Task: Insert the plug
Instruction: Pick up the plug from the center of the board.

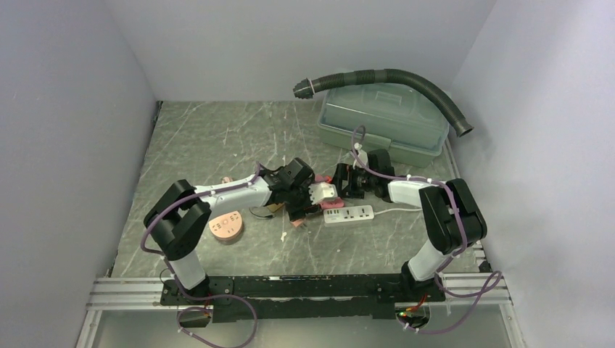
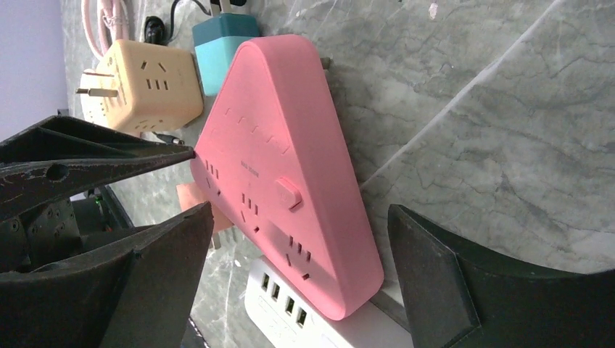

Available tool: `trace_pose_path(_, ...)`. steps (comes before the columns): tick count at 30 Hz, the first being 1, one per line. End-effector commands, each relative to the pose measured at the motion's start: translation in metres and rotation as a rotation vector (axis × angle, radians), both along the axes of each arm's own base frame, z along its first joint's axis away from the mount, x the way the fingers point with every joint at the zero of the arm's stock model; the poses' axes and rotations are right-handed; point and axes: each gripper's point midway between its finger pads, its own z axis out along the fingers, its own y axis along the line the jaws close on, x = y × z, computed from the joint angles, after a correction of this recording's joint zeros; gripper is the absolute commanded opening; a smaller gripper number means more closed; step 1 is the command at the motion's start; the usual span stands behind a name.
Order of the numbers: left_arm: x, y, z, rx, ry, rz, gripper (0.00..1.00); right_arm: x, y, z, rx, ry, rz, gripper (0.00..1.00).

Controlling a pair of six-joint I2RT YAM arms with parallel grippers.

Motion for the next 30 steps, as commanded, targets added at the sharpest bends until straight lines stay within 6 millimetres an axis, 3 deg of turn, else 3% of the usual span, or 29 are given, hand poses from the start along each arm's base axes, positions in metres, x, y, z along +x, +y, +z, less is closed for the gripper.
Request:
trace_pose_path(1, 0.010, -0.009, 0.001, -0.027, -0.033, -0.013, 0.61, -0.002, -0.009, -0.014, -0.023, -0.018, -0.023, 0.94)
trace_pose_path(6, 0.013, -0.012, -0.001, -0.039, -0.029, -0.009, 0.54, -0.016, -0.007, -0.023, 0.029, 0.018, -0.022, 0.90)
trace_pose_path(12, 0.015, -0.008, -0.010, -0.005, -0.033, -0.004, 0.51, -0.022, 0.003, -0.008, 0.142, 0.003, -0.028, 0.79)
trace_pose_path(16, 0.019, -0.004, -0.012, 0.022, -0.034, 0.027, 0.51, -0.023, 0.008, 0.007, 0.213, -0.020, -0.022, 0.62)
trace_pose_path(19, 0.019, -0.007, -0.007, 0.007, -0.028, 0.037, 0.51, -0.022, 0.011, 0.019, 0.252, -0.037, -0.014, 0.43)
trace_pose_path(23, 0.022, -0.012, 0.003, -0.010, -0.033, 0.053, 0.52, -0.016, 0.014, 0.030, 0.267, -0.048, -0.011, 0.32)
trace_pose_path(25, 0.027, -0.014, 0.014, -0.022, -0.054, 0.067, 0.60, -0.012, 0.015, 0.038, 0.270, -0.061, -0.011, 0.25)
trace_pose_path(27, 0.032, -0.014, 0.030, -0.031, -0.076, 0.084, 0.74, -0.008, 0.015, 0.048, 0.268, -0.078, -0.014, 0.18)
trace_pose_path(30, 0.035, -0.014, 0.059, -0.061, -0.107, 0.108, 0.88, -0.001, 0.012, 0.071, 0.251, -0.117, -0.025, 0.14)
